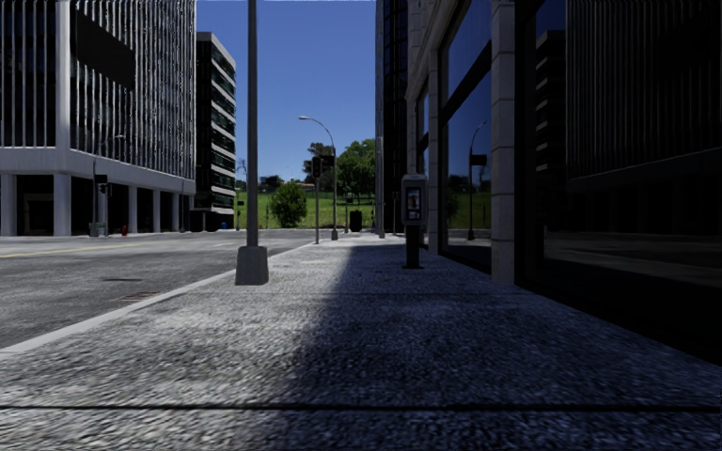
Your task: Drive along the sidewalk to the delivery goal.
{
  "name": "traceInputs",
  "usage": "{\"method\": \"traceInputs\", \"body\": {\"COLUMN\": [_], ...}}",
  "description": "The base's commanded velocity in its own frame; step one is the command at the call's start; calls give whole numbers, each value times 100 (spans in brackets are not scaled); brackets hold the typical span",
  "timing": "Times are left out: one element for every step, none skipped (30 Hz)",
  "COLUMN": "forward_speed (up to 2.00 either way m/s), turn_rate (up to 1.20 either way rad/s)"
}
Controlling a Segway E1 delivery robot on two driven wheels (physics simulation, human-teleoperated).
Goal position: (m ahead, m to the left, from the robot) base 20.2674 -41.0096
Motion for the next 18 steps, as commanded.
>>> {"method": "traceInputs", "body": {"forward_speed": [200, 200, 200, 200, 200, 200, 200, 200, 200, 200, 200, 200, 200, 200, 200, 200, 200, 200], "turn_rate": [0, 0, 0, 0, 0, 0, 0, 0, 0, 0, 0, 0, 0, 0, 0, 0, 0, 0]}}
